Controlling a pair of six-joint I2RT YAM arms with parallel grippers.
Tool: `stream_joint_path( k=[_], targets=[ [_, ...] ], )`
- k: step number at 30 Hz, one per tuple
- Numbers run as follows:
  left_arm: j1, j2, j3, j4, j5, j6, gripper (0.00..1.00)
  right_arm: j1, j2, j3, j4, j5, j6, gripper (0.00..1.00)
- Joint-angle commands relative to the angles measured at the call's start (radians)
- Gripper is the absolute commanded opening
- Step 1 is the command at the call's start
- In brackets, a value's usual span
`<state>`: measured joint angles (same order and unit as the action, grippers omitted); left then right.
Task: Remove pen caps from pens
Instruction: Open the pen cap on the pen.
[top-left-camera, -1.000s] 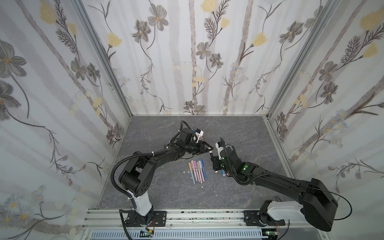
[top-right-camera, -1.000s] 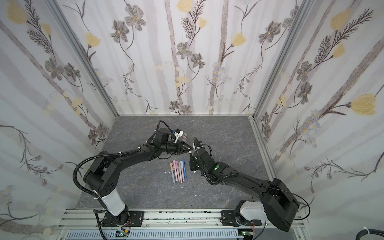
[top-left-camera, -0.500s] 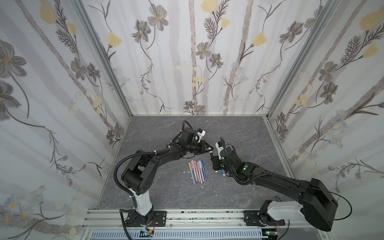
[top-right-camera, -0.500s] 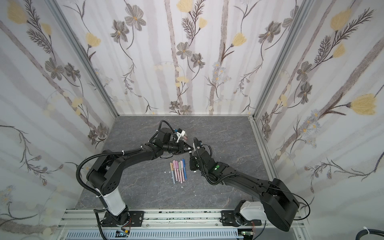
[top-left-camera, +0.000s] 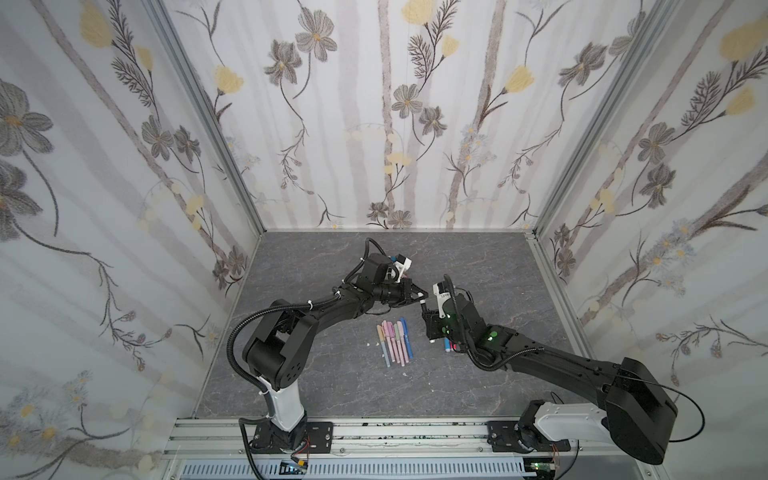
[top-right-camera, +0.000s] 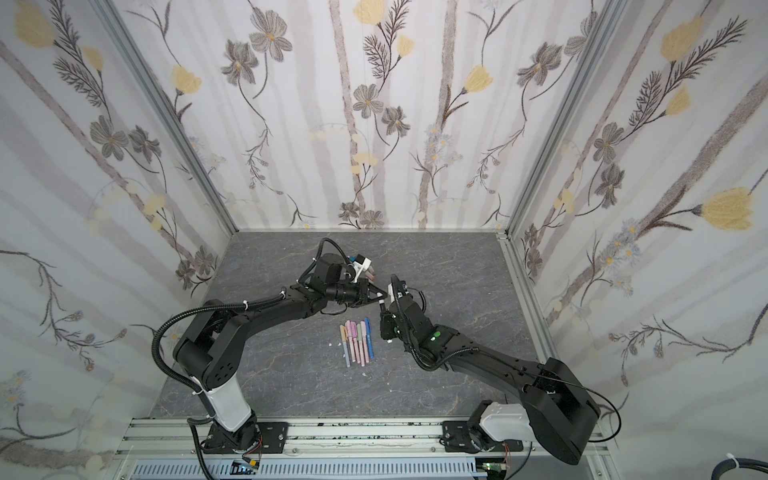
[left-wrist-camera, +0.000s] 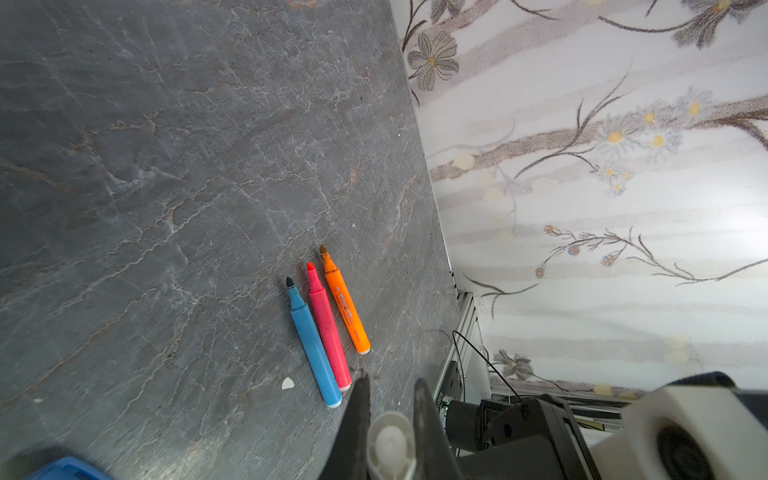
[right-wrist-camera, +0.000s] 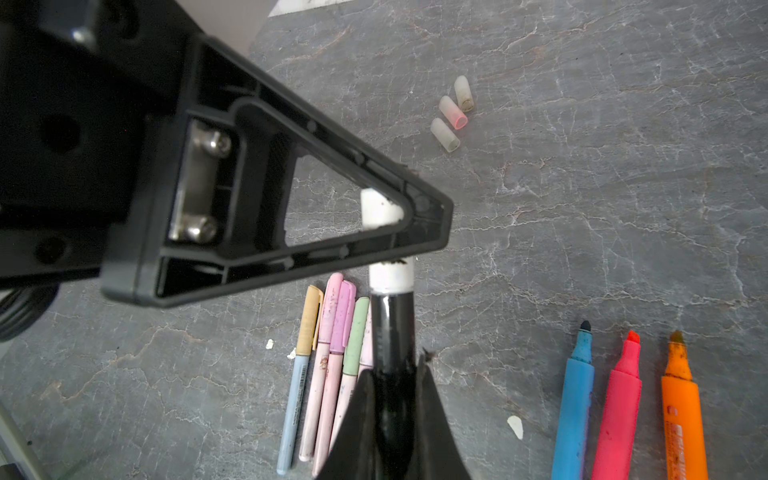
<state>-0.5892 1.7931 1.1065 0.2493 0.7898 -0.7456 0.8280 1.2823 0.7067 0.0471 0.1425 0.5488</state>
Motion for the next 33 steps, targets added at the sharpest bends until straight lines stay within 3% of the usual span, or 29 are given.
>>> stream_joint_path(
  k=[1,5,17,20,26,33],
  targets=[
    [0.000,-0.008,0.014,0.030,0.014,-0.019,0.00,0.000,-0.006,-0.006,0.026,-0.035,0.000,0.27],
    [0.000,-0.007,0.018,0.015,0.001,-0.023,0.00,0.000,-0.018,-0.012,0.038,-0.044,-0.014,0.36],
    [-0.001,-0.018,0.015,0.025,-0.001,-0.038,0.00,-0.036,0.010,-0.005,0.047,-0.064,-0.036,0.35],
    [0.000,-0.021,0.013,0.025,0.001,-0.037,0.00,-0.038,0.022,-0.002,0.059,-0.066,-0.038,0.28],
    [0.002,-0.008,0.027,0.015,-0.003,-0.024,0.00,-0.038,0.038,0.004,0.062,-0.077,-0.041,0.00],
    [0.045,0.039,0.157,-0.112,-0.089,0.067,0.00,-0.015,-0.002,-0.053,0.062,-0.082,-0.011,0.00]
  ],
)
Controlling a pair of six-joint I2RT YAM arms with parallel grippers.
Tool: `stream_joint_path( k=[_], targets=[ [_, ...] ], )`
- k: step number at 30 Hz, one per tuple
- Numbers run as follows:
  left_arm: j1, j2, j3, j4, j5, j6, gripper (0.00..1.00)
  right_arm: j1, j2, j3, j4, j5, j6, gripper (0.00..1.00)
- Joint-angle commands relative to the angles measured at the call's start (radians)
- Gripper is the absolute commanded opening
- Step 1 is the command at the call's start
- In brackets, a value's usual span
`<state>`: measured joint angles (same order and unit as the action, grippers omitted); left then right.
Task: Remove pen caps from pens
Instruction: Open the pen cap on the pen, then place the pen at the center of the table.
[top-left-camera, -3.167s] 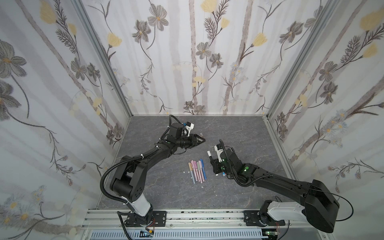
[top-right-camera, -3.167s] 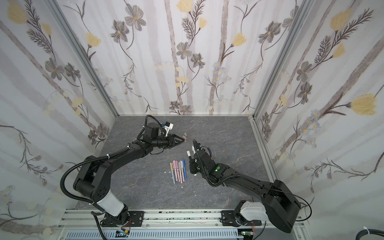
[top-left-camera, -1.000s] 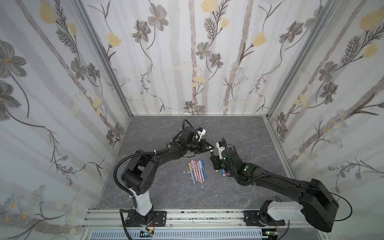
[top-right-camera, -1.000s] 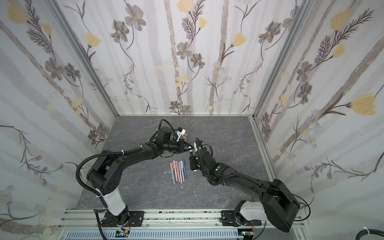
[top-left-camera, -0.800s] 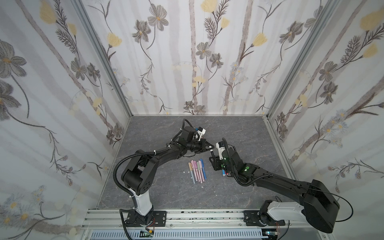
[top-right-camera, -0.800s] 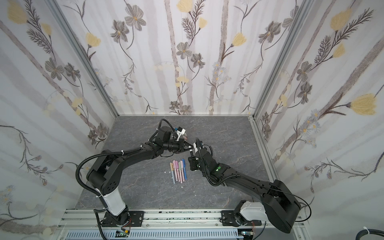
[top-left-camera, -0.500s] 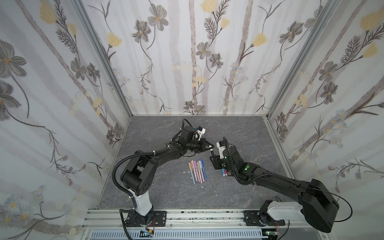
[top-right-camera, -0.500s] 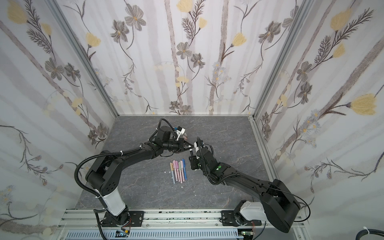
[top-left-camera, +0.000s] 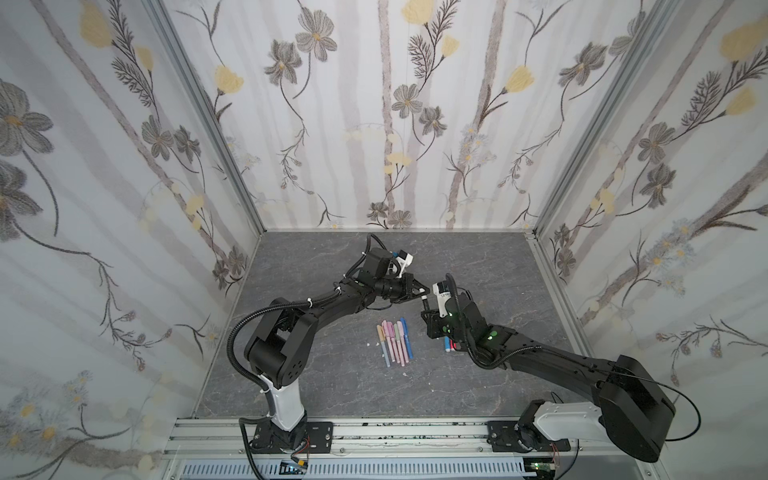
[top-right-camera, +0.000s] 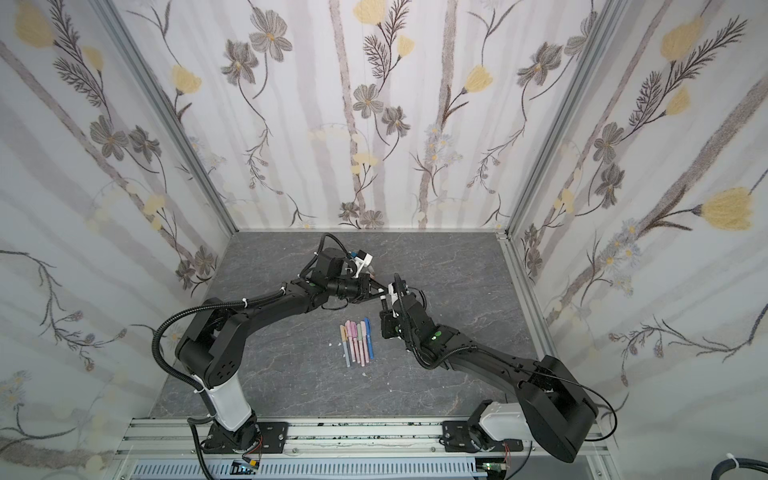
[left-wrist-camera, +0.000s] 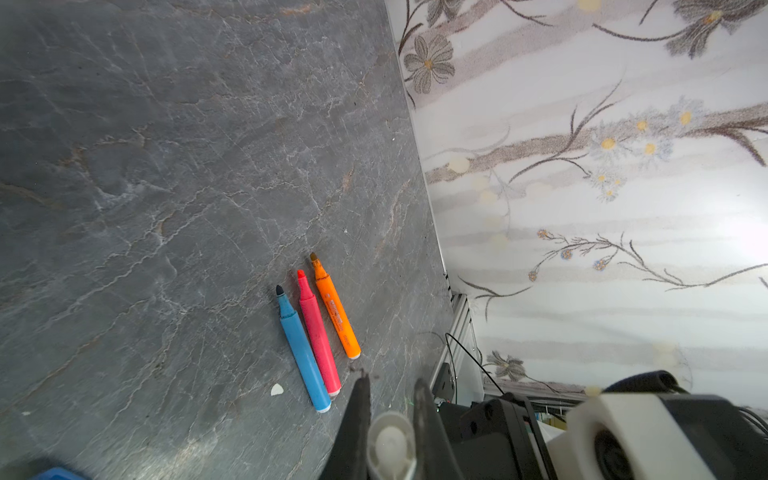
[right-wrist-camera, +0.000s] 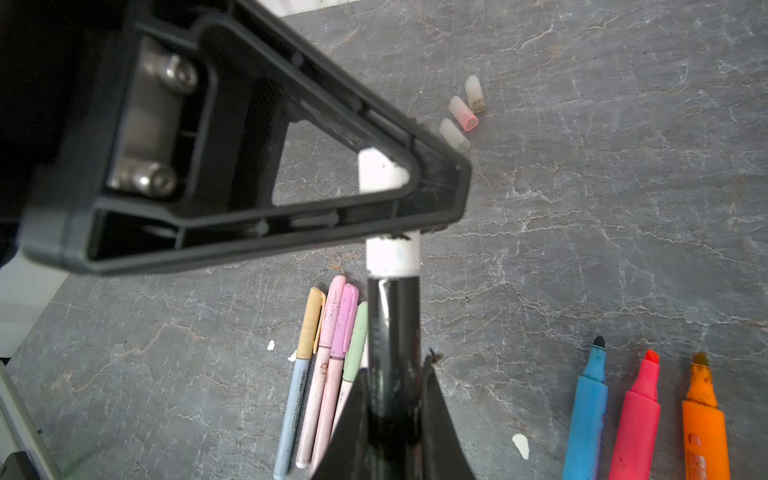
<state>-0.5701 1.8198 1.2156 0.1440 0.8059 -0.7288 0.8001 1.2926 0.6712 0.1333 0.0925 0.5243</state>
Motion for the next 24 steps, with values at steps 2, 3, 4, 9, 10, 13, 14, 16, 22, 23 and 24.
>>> stream_joint_path(
  k=[2,3,4,9,10,13,14,16,22,23,24],
  targets=[
    [0.044,0.029,0.098,-0.037,-0.120,0.071,0.00,0.047,-0.019,-0.021,-0.038,-0.029,0.026,0.00],
    [0.054,0.039,0.126,-0.043,-0.120,0.075,0.00,0.059,-0.023,-0.021,-0.046,-0.020,0.030,0.00],
    [0.064,0.050,0.147,-0.047,-0.119,0.076,0.00,0.075,-0.027,-0.019,-0.059,-0.009,0.035,0.00],
    [0.104,0.106,0.265,-0.132,-0.130,0.127,0.00,0.118,-0.049,-0.026,-0.085,0.037,0.063,0.00],
    [0.113,0.116,0.283,-0.146,-0.128,0.137,0.00,0.121,-0.054,-0.033,-0.083,0.041,0.072,0.00],
    [0.142,0.131,0.318,-0.185,-0.127,0.157,0.00,0.123,-0.062,-0.054,-0.078,0.059,0.103,0.00],
    [0.151,0.129,0.317,-0.191,-0.127,0.160,0.00,0.123,-0.060,-0.057,-0.079,0.063,0.111,0.00],
    [0.181,0.113,0.294,-0.190,-0.123,0.162,0.00,0.124,-0.051,-0.060,-0.081,0.069,0.128,0.00],
    [0.257,0.035,0.154,-0.186,-0.122,0.187,0.00,0.123,0.048,-0.005,-0.144,0.102,0.142,0.00],
    [0.267,0.020,0.130,-0.183,-0.122,0.192,0.00,0.123,0.072,0.011,-0.162,0.109,0.142,0.00],
    [0.274,0.008,0.110,-0.181,-0.119,0.195,0.00,0.124,0.094,0.028,-0.178,0.117,0.143,0.00]
  ],
)
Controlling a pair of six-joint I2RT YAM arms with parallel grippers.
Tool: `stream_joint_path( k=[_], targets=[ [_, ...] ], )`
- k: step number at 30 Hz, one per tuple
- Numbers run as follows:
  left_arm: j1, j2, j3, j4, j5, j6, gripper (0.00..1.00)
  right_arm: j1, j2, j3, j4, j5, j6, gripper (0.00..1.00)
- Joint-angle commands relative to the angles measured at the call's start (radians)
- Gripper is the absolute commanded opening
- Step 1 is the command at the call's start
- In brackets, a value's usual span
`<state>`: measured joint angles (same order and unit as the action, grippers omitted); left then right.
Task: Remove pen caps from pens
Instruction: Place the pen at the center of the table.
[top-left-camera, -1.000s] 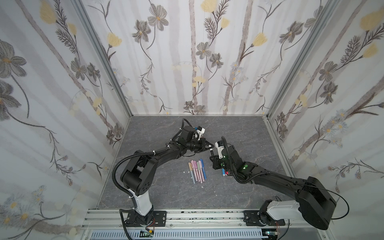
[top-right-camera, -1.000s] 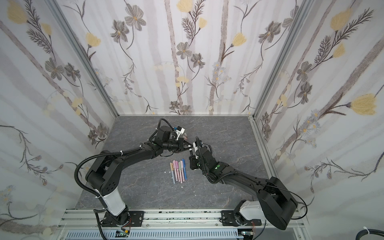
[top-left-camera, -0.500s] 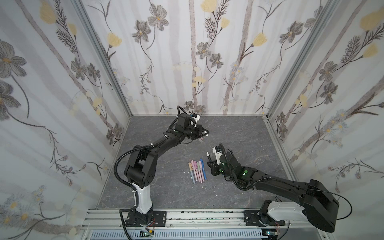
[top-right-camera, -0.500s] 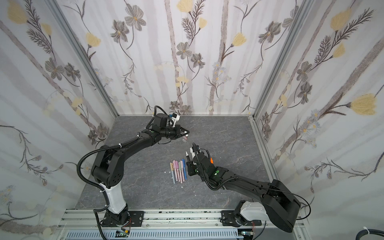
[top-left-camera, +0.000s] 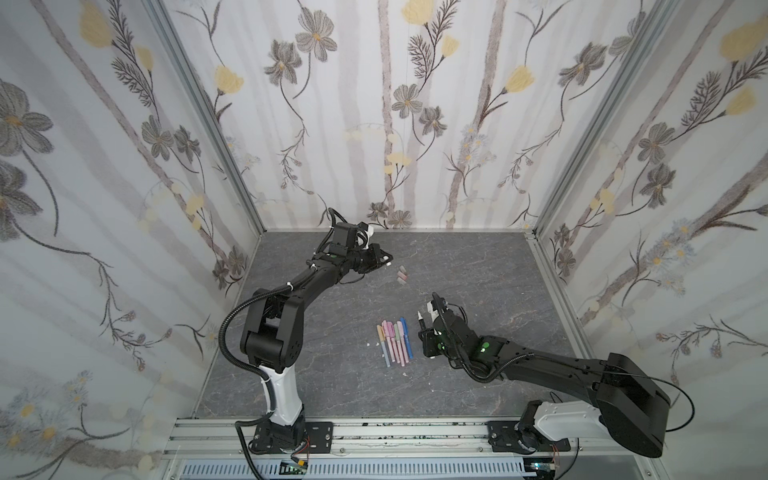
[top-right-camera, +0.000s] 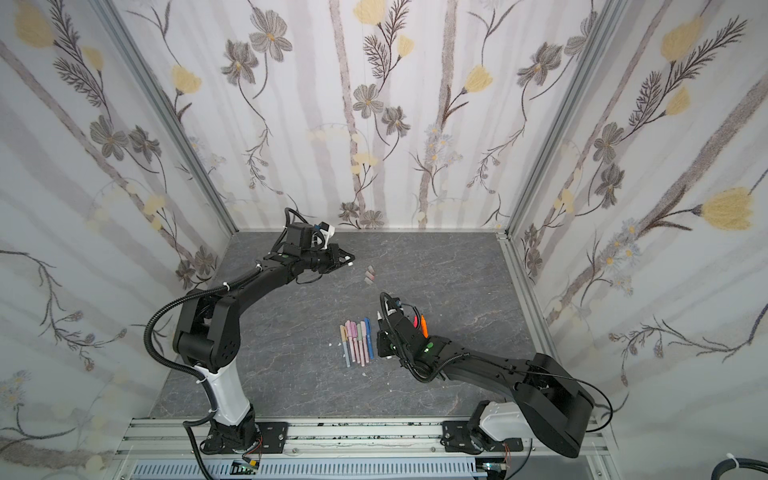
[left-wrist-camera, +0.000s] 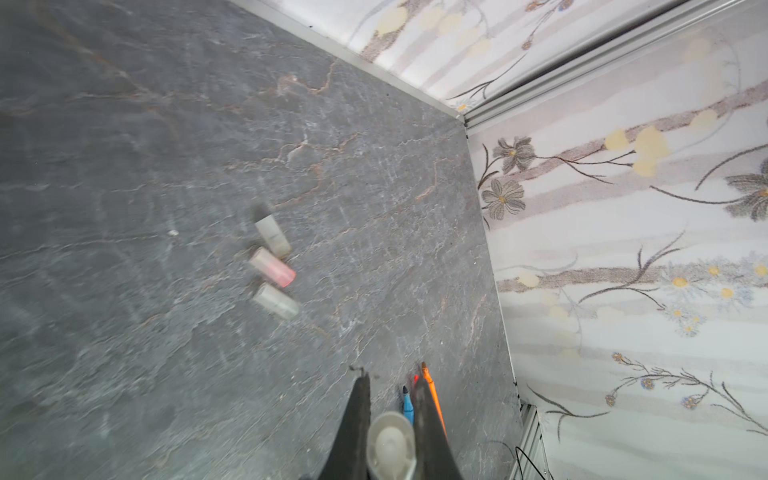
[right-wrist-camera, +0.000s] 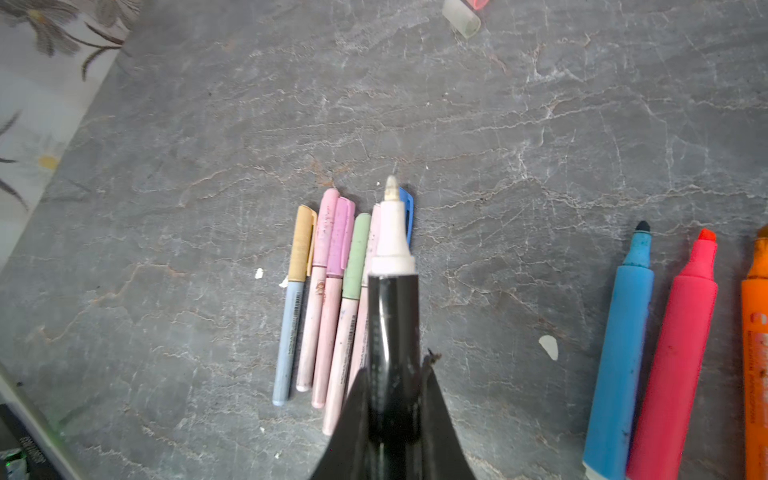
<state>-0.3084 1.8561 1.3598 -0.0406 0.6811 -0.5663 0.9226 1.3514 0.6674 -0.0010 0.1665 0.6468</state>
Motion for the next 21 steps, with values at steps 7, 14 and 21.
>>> stream_joint_path(
  k=[7,14,21],
  targets=[
    [0.043,-0.085,-0.164,0.038,0.027,0.037,0.00,-0.009,0.207,0.182,-0.174,0.132,0.054,0.00],
    [0.057,-0.109,-0.226,0.068,0.051,0.033,0.00,-0.027,0.349,0.250,-0.248,0.188,0.049,0.00],
    [0.059,-0.109,-0.243,0.068,0.058,0.039,0.00,-0.036,0.374,0.248,-0.290,0.229,0.045,0.05]
  ],
)
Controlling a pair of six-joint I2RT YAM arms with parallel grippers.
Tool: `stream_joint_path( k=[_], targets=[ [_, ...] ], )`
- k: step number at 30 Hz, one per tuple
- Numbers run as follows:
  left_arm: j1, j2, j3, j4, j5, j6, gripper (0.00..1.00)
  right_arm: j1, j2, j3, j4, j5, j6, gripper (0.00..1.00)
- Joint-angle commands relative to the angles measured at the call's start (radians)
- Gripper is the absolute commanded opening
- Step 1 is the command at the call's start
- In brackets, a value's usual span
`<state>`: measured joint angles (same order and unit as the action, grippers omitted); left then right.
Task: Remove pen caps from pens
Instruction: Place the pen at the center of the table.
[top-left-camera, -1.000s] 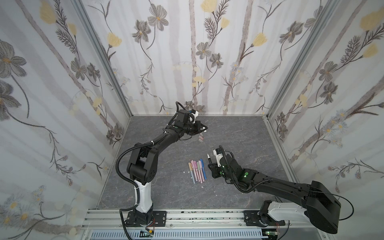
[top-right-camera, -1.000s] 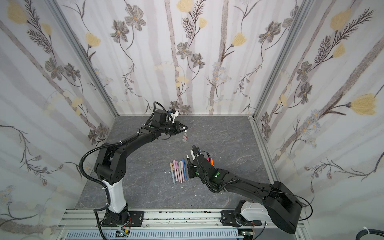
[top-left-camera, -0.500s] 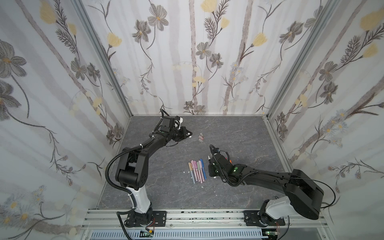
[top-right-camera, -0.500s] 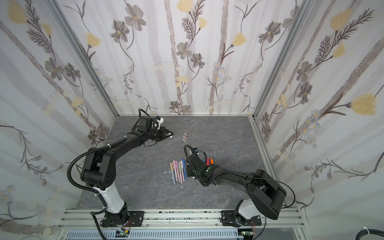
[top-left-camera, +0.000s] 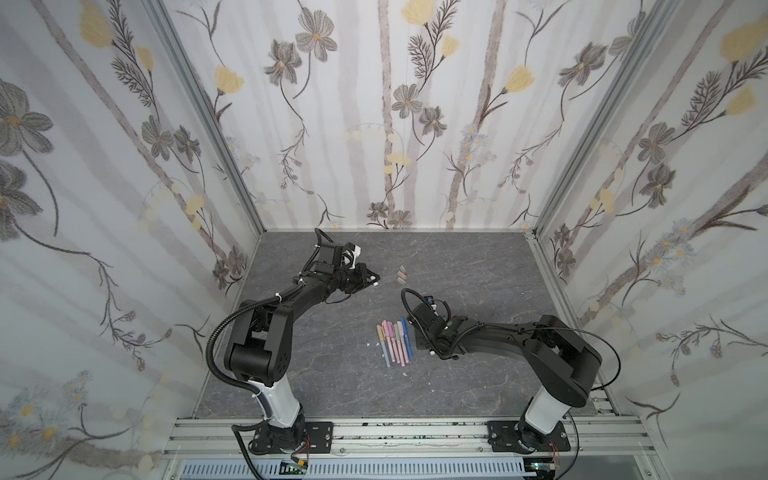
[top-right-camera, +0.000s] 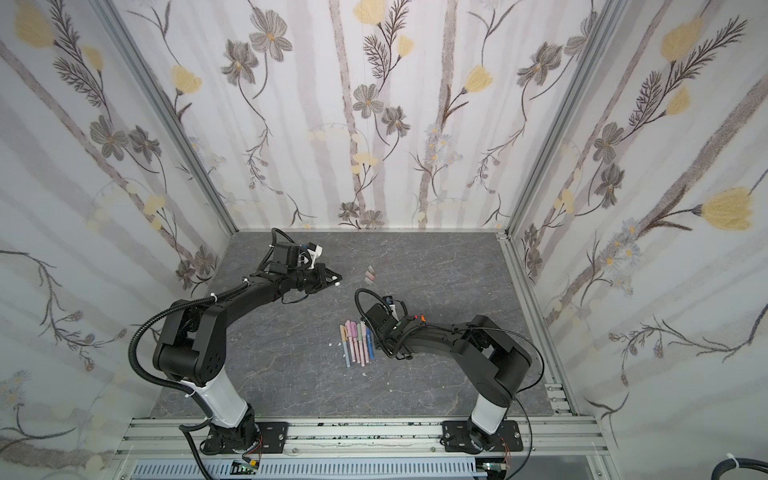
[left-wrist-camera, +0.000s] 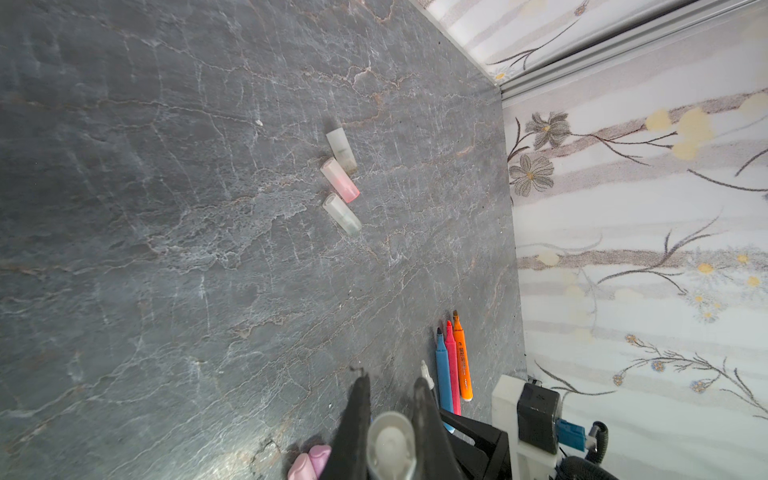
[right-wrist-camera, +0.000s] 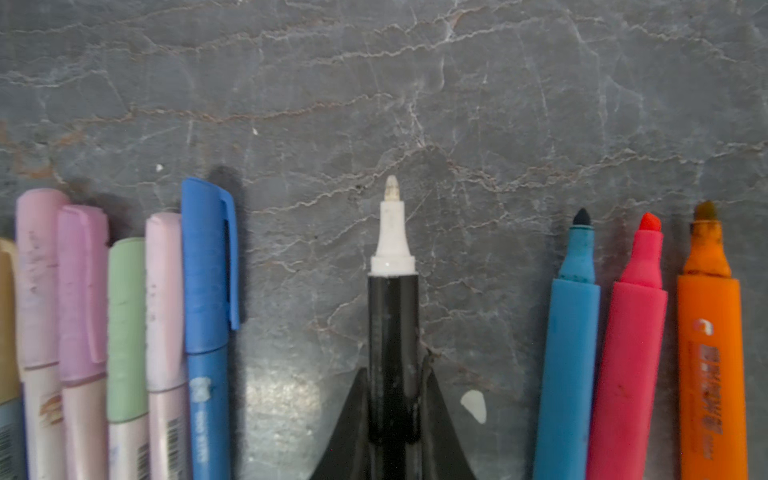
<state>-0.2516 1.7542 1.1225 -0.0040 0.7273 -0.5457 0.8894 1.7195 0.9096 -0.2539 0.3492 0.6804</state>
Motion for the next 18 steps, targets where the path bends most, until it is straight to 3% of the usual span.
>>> stream_joint_path(
  k=[1,11,18],
  targets=[
    [0.002,-0.006,-0.007,0.034,0.013,0.016,0.00,-0.004,0.010,0.008,-0.045,0.055,0.012,0.06],
    [0.002,-0.007,-0.017,0.041,0.015,0.011,0.00,-0.017,0.017,0.008,-0.091,0.110,-0.002,0.29],
    [0.000,-0.012,-0.040,0.054,0.016,0.006,0.00,-0.021,-0.002,0.030,-0.111,0.147,-0.024,0.32]
  ],
)
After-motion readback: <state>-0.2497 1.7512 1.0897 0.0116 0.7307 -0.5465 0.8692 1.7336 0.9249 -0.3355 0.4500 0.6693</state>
